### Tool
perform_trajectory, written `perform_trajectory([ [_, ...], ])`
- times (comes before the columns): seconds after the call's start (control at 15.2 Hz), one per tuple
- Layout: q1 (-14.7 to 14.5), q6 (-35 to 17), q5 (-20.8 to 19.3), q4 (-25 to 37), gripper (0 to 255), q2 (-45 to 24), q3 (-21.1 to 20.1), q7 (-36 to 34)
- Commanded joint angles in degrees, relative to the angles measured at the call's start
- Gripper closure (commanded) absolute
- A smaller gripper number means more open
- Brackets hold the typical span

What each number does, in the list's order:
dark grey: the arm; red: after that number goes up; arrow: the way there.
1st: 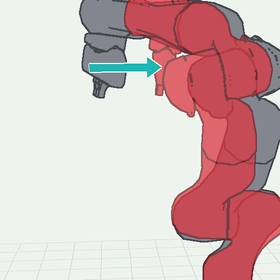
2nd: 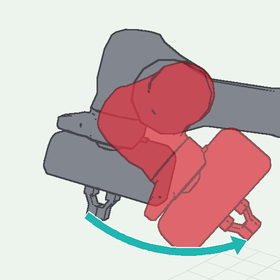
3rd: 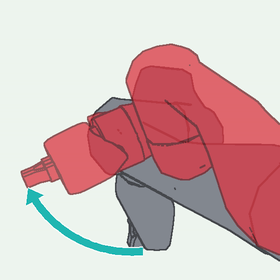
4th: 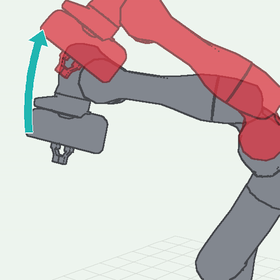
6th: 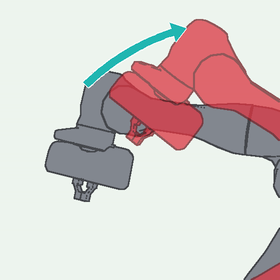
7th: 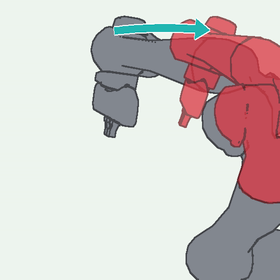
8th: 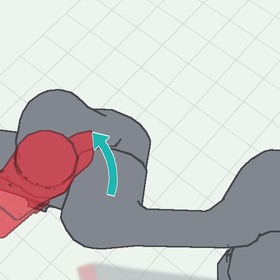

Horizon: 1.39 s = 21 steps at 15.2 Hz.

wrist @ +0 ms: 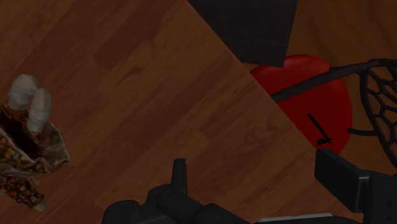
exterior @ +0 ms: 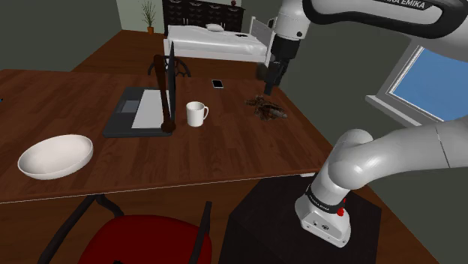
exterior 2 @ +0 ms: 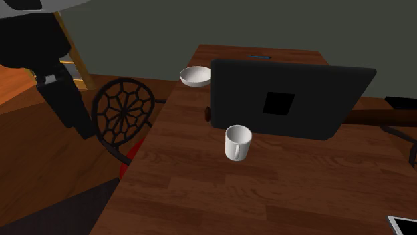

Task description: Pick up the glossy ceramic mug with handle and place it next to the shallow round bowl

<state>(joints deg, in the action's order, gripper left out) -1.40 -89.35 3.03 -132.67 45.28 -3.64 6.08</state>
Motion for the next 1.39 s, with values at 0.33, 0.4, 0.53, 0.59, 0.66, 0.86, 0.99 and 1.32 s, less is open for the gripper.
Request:
perform_trajectory([
  [0.33,0.78,-8.44,0.4,0.53,0,-8.78,-2.34,-3.44],
  [0.4,0.96,-10.02,0.38,0.89,0,-10.68,-2.79,-4.14],
  [0.53,1.35,-13.04,0.24,1.84,0,-14.59,-3.67,-5.57],
  [0.59,1.54,-14.48,0.11,2.43,0,-16.6,-4.08,-6.31],
  [0.66,1.73,-15.86,-0.06,3.11,0,-18.64,-4.49,-7.06],
  [0.86,2.32,-19.67,-0.84,5.6,0,-24.92,-5.62,-9.39],
  [0.99,2.69,-21.89,-1.57,7.66,0,-29.2,-6.28,-11.02],
  [1.32,3.31,-26.24,-4.13,14.13,0,-40.18,-7.46,-15.28],
])
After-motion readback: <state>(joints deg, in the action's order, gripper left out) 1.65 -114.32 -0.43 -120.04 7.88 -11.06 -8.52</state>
